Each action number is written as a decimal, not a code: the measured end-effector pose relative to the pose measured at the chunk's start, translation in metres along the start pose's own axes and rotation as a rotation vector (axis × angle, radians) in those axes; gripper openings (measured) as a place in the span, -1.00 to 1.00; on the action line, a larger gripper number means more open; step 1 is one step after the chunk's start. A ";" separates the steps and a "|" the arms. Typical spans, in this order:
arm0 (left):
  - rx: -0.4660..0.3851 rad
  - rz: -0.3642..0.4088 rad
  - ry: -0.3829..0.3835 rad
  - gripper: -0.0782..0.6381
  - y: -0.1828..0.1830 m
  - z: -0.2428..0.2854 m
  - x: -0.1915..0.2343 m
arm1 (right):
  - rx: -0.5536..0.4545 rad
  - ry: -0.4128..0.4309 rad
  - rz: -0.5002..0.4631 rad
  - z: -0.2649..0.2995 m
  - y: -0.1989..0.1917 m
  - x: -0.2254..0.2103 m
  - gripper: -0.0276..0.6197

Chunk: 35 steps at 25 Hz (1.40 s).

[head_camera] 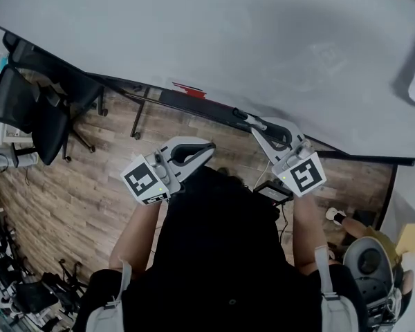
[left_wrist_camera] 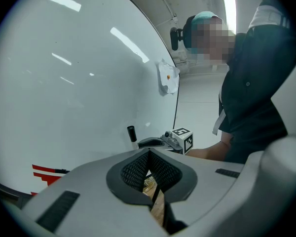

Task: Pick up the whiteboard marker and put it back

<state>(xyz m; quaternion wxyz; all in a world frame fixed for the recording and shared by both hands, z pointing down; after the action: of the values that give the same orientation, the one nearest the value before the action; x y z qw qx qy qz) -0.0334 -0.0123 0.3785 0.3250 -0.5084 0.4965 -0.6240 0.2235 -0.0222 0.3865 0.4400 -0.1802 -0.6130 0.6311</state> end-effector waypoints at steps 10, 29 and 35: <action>-0.008 -0.025 0.033 -0.75 -0.001 -0.006 0.000 | 0.218 0.011 -0.131 0.028 -0.009 0.004 -0.70; 0.006 -0.052 0.038 -0.75 -0.021 -0.012 -0.005 | 0.409 0.095 -0.114 0.085 -0.091 0.028 -0.70; 0.013 -0.055 0.040 -0.75 -0.023 -0.015 -0.008 | 0.440 0.121 -0.099 0.093 -0.106 0.035 -0.70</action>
<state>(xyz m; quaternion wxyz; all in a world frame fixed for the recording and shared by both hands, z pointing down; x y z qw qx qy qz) -0.0433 0.0063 0.3979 0.3009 -0.5071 0.4847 -0.6461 0.1684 -0.0670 0.5133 0.5349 -0.0870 -0.4413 0.7152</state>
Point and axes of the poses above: the fingertips, and each gripper's own axes: z forward along the fingers, x to its left, y out of its top, the point moved 10 cm from there along -z, backward along the fingers, and after that the axes turned 5 degrees about -z, right-handed, at the moved point
